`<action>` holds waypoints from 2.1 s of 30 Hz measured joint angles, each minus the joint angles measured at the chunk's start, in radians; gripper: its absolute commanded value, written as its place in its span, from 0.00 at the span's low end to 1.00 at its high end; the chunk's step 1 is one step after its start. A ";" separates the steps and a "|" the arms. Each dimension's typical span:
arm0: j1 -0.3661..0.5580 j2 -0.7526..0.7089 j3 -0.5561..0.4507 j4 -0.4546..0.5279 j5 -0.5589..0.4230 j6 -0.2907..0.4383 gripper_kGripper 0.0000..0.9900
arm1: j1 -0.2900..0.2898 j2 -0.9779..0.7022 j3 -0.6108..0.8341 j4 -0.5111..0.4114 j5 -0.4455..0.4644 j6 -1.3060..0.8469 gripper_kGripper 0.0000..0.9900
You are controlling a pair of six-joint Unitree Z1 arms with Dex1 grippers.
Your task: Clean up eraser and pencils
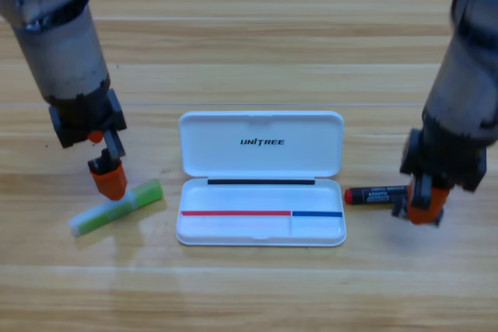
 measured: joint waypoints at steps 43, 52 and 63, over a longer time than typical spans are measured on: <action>-0.008 0.047 0.236 -0.261 -0.037 0.015 0.26 | 0.073 0.302 -0.365 0.051 0.022 -0.223 0.68; -0.010 0.048 0.229 -0.261 -0.038 0.083 0.00 | 0.073 0.300 -0.364 0.051 0.022 -0.200 0.77; -0.043 -0.021 0.003 -0.055 0.001 0.150 0.00 | 0.078 0.070 -0.149 0.051 0.022 -0.200 0.80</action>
